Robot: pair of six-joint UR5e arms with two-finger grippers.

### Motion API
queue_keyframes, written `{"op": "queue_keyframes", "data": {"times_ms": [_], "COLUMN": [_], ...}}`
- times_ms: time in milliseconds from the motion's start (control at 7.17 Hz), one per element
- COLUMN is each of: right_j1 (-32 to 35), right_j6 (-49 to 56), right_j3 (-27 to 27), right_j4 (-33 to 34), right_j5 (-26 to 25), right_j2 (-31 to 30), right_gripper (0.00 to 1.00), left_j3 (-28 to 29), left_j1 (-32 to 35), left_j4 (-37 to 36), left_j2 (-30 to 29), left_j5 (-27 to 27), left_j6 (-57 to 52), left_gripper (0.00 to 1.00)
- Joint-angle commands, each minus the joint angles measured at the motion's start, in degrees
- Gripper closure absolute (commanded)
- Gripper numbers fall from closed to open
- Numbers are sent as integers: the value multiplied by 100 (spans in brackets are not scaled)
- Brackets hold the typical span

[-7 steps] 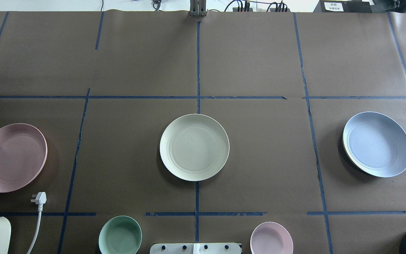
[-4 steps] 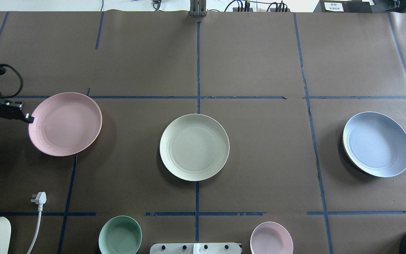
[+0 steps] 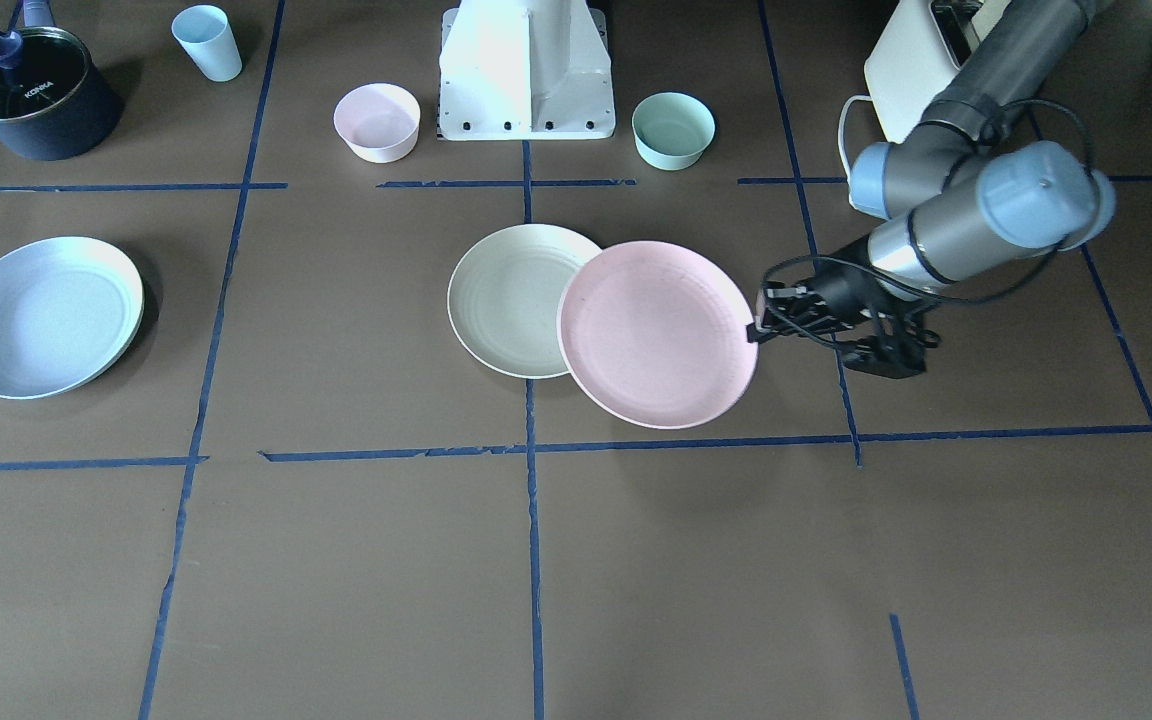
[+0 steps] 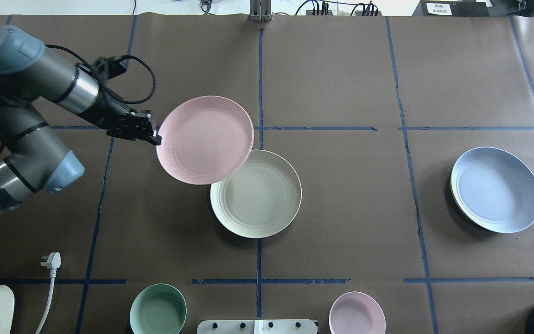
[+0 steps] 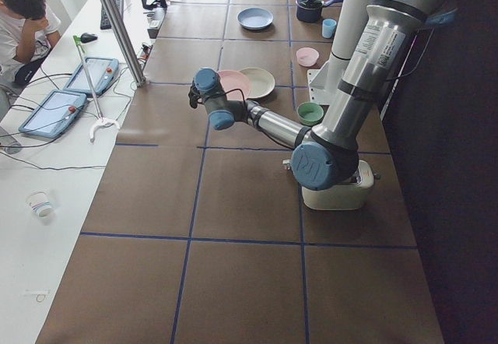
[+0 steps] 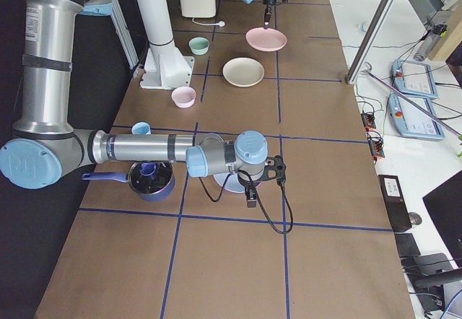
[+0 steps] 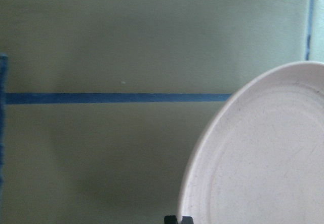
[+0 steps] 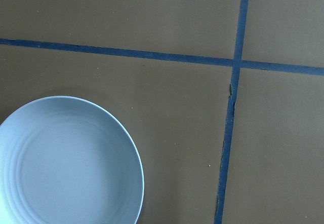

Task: Stack three plates with pink and blue
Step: 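Carry the pink plate with the left gripper onto the cream plate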

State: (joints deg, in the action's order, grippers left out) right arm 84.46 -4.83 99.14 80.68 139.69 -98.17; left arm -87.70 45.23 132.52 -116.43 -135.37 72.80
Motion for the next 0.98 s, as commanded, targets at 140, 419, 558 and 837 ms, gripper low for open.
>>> {"op": "queue_keyframes", "data": {"times_ms": [140, 419, 558, 837], "right_j1": [-113, -236, -271, -700], "right_j6": [0, 9, 9, -671], "right_j3": [0, 0, 0, 18], "right_j4": [0, -17, -18, -261], "right_j5": [5, -21, -21, 14], "right_j2": [9, 9, 35, 62], "right_gripper": [0, 0, 0, 0], "left_j3": [-107, -150, -429, -1159], "left_j1": [-997, -1025, -972, -614], "left_j4": [-7, 37, 28, -7], "left_j2": [-196, -179, -74, 460], "left_j5": [976, 1004, 978, 942], "left_j6": [445, 454, 463, 463], "left_gripper": [95, 1, 0, 0]}}
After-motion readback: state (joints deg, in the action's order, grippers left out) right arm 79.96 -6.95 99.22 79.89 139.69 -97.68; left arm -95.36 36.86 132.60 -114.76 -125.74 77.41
